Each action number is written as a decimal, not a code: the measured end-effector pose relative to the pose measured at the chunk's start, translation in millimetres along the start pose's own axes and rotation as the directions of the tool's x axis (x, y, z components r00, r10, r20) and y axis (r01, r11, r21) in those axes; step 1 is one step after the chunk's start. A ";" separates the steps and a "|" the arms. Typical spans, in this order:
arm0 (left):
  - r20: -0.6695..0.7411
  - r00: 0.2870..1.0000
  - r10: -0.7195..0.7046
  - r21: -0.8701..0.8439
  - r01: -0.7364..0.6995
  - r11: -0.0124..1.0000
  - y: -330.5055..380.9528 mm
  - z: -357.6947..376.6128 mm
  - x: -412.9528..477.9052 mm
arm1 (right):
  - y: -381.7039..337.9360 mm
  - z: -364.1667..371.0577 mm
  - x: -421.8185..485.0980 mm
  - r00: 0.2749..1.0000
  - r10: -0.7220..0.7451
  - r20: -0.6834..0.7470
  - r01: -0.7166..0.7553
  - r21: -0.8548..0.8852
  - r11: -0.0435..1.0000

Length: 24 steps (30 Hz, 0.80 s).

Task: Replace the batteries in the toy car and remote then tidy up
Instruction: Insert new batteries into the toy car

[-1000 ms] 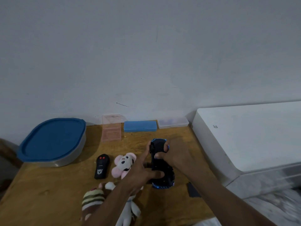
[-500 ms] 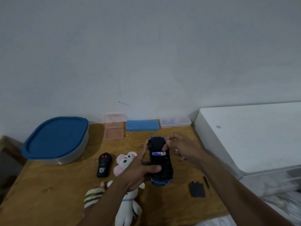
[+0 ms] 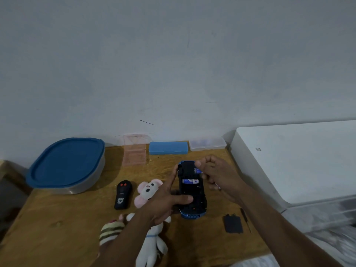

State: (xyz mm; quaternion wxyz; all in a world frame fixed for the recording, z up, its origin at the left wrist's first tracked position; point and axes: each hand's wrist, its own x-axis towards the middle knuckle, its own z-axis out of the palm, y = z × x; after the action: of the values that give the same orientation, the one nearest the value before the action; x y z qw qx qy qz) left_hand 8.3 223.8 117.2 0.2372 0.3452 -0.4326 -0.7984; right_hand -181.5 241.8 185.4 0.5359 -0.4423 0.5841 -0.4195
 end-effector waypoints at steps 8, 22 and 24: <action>0.010 1.000 -0.017 0.006 0.017 1.000 -0.7 2.3 0.7 | 4.3 -5.8 1.8 0.999 -0.048 0.006 0.048 -0.137 0.989; -0.023 0.999 -0.041 0.047 0.042 0.998 4.2 3.2 2.2 | 16.3 13.6 5.6 0.907 -0.380 0.181 0.392 -0.695 0.603; -0.022 0.999 -0.025 0.043 0.026 0.999 3.4 1.7 1.3 | 20.3 12.6 5.7 0.881 -0.398 0.257 0.450 -0.715 0.535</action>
State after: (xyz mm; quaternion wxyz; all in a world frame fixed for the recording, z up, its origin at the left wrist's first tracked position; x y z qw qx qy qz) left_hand 6.5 222.1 120.3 0.2241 0.3645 -0.4427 -0.7880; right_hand -170.4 241.3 163.5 0.2013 -0.7653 0.5625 -0.2396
